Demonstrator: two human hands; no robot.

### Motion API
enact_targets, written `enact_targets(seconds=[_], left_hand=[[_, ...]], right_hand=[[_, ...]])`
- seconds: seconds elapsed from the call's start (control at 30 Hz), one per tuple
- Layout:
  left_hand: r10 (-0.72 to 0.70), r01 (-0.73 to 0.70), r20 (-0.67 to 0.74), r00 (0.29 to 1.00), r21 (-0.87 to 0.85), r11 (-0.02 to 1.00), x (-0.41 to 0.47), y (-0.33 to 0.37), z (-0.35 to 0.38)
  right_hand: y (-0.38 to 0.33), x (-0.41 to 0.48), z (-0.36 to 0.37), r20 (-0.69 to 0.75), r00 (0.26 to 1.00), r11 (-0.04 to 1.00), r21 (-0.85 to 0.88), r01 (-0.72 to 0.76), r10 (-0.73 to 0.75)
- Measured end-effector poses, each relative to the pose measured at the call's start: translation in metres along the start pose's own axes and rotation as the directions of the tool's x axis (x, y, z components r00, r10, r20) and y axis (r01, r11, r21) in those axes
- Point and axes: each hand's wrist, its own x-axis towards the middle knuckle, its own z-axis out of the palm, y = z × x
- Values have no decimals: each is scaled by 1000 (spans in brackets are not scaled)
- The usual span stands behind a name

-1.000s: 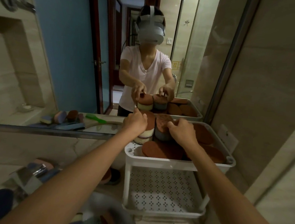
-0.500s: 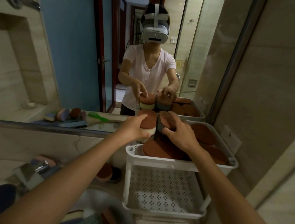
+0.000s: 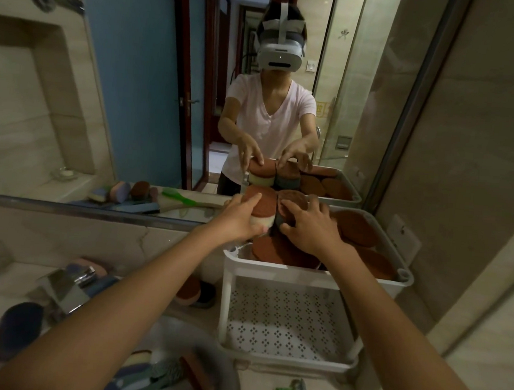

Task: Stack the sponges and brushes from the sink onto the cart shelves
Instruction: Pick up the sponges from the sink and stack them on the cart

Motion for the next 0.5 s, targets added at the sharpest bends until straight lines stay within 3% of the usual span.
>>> enact_targets(seconds=[0.07,0.17,0.27,0.4,0.5], left_hand=[[-13,12,-20,1000,-60,998,-5,3,-7],[7,-21,-138,990,-103,994,-20,5,-18],[-18,-23,-274,962,-145,989,-44,-4,-31],[-189,64,-384,904,-315,947,-89,-48,-40],[-334,156,-384,861,-426,891,-131,-101,-32]], right_hand=[[-1,-3,-3,-22,1000,1000,13,10,-10],[-10,-13,-6,-229,973,991,113,68,-41],[-37,-27,-2,-408,906,941,247,232,-116],[-99,-54,20,-526,835,810,411,418,-164],[-155,-79,52,-493,851,713,529,460,-183]])
